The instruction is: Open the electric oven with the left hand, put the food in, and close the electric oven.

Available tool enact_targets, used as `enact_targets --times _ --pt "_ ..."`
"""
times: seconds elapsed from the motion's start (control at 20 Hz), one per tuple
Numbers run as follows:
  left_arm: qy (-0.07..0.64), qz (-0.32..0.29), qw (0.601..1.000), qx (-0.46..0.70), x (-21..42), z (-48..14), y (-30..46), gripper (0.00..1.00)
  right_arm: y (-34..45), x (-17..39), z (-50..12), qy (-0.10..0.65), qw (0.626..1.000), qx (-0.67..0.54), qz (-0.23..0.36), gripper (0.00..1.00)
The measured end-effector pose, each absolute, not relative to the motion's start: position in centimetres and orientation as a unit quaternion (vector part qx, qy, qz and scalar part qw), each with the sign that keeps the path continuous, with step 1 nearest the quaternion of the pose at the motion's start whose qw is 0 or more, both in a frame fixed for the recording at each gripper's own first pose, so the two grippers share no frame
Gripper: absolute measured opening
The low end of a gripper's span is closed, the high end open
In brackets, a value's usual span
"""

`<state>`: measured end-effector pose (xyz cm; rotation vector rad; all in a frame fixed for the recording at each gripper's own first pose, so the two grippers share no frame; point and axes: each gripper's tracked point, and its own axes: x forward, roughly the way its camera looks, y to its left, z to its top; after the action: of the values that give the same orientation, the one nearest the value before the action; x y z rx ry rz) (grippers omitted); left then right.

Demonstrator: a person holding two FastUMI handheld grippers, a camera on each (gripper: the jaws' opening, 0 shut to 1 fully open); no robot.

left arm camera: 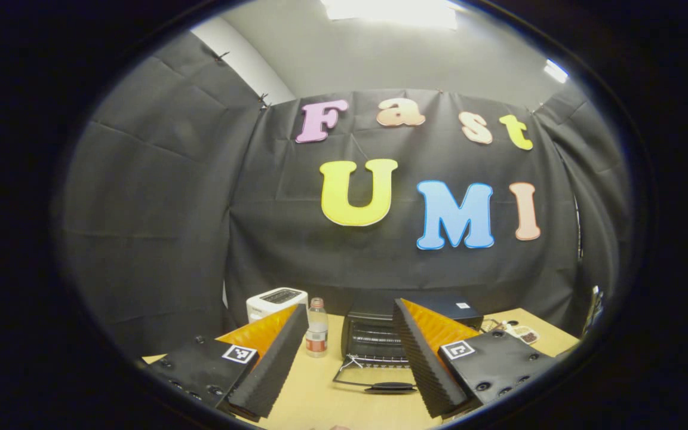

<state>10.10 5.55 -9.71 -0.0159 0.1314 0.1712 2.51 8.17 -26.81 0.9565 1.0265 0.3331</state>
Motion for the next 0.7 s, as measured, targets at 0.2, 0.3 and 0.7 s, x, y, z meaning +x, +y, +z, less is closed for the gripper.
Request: enact_targets --times 0.2,0.3,0.7 --pt "0.070 0.085 0.994 -0.012 11.2 -10.5 6.2 0.96 10.0 5.9 -24.4 0.441 0.763 0.440 0.173 0.09" --pt "0.068 0.086 0.994 -0.012 11.8 -10.6 6.9 0.96 11.5 7.5 -23.7 0.432 0.766 0.441 0.179 0.08" --pt "0.085 0.100 0.991 -0.023 13.9 -12.7 10.8 1.00 17.5 13.9 -23.8 0.410 0.777 0.442 0.182 0.08"
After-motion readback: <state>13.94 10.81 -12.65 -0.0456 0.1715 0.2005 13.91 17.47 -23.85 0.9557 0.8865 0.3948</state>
